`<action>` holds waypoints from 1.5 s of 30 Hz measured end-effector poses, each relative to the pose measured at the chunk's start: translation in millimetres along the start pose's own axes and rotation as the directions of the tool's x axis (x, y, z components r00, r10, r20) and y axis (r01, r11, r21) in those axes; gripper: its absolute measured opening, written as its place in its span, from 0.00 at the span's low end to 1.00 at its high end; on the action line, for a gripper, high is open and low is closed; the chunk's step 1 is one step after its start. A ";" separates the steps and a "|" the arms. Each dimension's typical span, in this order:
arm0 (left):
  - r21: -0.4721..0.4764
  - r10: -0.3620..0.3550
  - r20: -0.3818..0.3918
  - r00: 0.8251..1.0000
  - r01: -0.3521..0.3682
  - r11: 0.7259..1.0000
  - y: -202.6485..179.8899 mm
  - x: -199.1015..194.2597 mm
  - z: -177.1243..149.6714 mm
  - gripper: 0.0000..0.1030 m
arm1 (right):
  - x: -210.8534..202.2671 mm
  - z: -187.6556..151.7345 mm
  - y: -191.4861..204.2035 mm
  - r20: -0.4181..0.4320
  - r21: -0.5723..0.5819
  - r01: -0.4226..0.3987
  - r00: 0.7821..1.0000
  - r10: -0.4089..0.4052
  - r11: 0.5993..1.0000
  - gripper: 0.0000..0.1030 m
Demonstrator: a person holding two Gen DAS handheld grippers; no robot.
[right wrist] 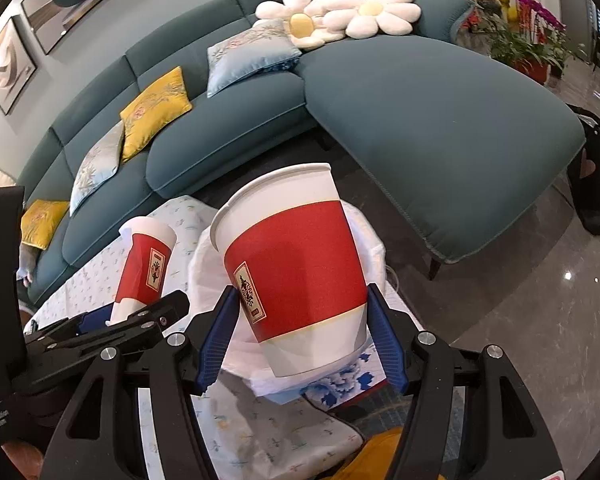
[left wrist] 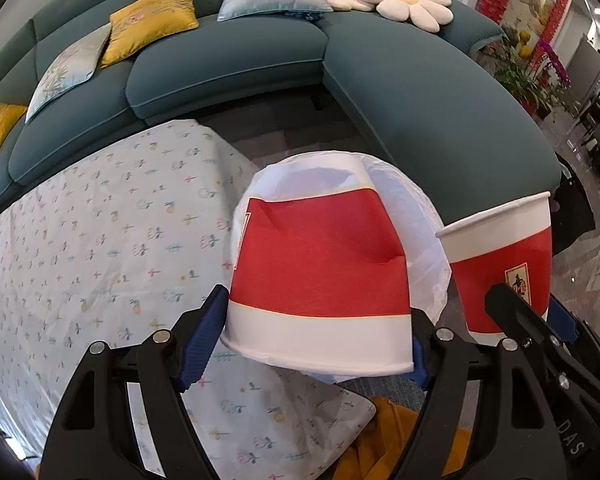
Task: Collect trash
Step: 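Open the left tool then the right tool to drop the cups into the bin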
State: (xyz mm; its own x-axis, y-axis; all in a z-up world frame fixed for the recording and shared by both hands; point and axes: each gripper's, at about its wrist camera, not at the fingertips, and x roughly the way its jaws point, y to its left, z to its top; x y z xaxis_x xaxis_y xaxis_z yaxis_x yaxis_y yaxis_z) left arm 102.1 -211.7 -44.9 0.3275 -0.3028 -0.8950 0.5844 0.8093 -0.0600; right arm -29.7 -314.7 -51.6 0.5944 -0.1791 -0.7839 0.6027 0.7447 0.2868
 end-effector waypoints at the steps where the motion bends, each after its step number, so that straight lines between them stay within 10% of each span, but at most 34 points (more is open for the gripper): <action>1: -0.001 0.000 0.000 1.000 0.000 1.000 -2.3 1.5 1.4 0.71 | 0.6 0.1 -3.1 -0.001 0.005 0.003 1.000 -0.003 1.000 0.59; 45: -0.140 0.069 -0.020 0.997 -0.071 0.988 75.5 9.7 2.5 0.78 | 33.1 25.3 65.4 -0.026 -0.137 0.025 0.999 -0.029 0.990 0.69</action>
State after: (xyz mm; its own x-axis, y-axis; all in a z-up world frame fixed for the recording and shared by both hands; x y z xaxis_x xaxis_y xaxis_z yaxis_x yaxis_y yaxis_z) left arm 151.3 -154.8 -57.0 0.3523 -0.2366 -0.9055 0.4500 0.8911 -0.0578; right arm 42.9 -288.2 -44.9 0.5628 -0.1842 -0.8059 0.5386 0.8212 0.1885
